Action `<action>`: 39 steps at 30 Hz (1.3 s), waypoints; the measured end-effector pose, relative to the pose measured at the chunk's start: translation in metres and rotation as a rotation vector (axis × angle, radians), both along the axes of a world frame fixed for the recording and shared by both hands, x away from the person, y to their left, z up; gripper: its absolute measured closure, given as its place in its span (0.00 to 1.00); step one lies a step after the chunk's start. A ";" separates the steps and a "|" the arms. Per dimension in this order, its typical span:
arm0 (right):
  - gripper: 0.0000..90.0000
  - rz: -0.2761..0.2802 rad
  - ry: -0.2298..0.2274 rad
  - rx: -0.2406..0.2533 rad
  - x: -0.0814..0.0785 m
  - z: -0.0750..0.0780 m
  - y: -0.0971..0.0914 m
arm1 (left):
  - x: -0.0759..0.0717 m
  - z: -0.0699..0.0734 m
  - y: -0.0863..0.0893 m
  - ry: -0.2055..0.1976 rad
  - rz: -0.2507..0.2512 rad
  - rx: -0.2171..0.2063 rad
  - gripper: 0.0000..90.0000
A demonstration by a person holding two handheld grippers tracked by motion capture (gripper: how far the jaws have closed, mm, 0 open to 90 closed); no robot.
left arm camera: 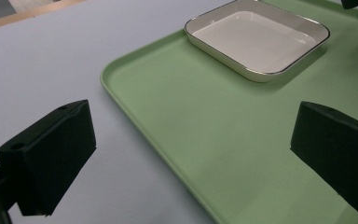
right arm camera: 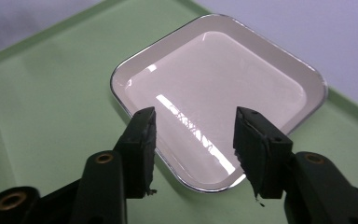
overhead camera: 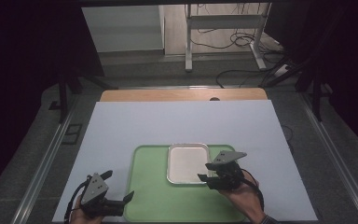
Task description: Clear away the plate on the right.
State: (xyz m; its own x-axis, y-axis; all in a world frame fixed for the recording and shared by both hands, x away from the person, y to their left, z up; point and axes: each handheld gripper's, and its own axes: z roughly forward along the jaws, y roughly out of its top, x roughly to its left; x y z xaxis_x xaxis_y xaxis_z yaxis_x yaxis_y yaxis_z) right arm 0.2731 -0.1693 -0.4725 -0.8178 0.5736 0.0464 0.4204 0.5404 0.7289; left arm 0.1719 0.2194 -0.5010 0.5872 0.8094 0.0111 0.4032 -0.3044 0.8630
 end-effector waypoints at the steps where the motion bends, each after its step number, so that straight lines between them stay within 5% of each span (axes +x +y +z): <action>1: 0.52 -0.004 -0.005 0.001 0.000 0.001 -0.001 | 0.000 0.000 0.000 0.000 0.000 0.000 0.00; 23: 0.26 -0.039 -0.112 0.018 -0.006 0.009 -0.019 | 0.001 0.000 -0.001 -0.001 -0.011 0.001 0.00; 39: 0.01 -0.064 -0.078 0.088 -0.001 0.006 -0.039 | 0.000 0.000 -0.001 -0.004 -0.018 0.005 0.00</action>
